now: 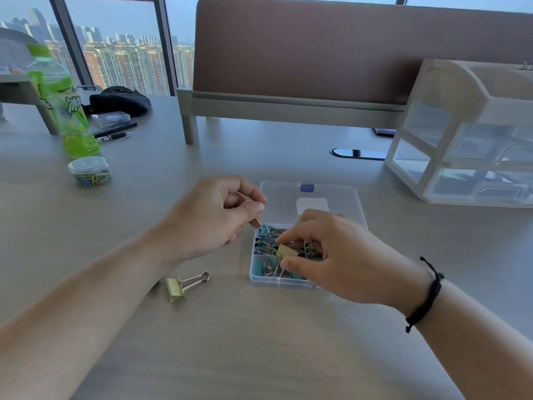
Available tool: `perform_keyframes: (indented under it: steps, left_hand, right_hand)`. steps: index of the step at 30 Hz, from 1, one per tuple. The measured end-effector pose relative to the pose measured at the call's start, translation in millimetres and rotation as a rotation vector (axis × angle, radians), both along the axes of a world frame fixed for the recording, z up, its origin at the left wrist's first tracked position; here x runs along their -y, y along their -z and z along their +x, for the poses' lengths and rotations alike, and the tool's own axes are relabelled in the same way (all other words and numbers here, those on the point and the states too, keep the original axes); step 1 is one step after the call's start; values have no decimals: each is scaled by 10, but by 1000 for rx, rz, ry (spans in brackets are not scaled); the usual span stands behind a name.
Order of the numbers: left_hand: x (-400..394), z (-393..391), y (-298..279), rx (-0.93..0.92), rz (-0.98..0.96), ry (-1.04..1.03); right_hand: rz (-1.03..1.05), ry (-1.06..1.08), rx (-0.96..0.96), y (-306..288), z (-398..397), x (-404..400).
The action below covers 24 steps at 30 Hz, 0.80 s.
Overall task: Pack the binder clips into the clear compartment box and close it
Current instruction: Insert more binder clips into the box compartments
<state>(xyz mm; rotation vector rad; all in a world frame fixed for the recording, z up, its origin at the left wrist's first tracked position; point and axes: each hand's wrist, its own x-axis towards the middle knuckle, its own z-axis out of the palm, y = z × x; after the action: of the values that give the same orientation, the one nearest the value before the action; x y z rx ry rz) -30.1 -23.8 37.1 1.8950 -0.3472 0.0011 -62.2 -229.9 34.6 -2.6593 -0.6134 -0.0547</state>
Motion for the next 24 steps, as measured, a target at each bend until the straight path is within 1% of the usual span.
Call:
perform_keyframes:
  steps: [3,5,8,13,17,19,21,24]
  left_hand:
    - [-4,-2,-5,-7,2,9]
    - [-2,-2,-2,-17,-5,20]
    - [7,-6,1,-43,-23,43]
    - [4,-15,-16,-79,-48,76]
    - [4,-20,-23,-130,-52,108]
    - [6,-24,-24,-147,-38,127]
    - [6,-20,-24,-150,-19,127]
    - [-12,2,-25,-135,-2,101]
  right_hand:
    - [-27,-20,-11,2,-5,-4]
    - [1,-30,-20,1,7,1]
    - [112,-44,-42,-26,25,43]
    - [311,-133,-177,-130,41,144]
    - [463,-125,-155,-128,57,136]
    - [457,-113,-102,-86,58,100]
    - [375,-121,-42,-52,46,59]
    - [250,-141,-16,-20,26,-1]
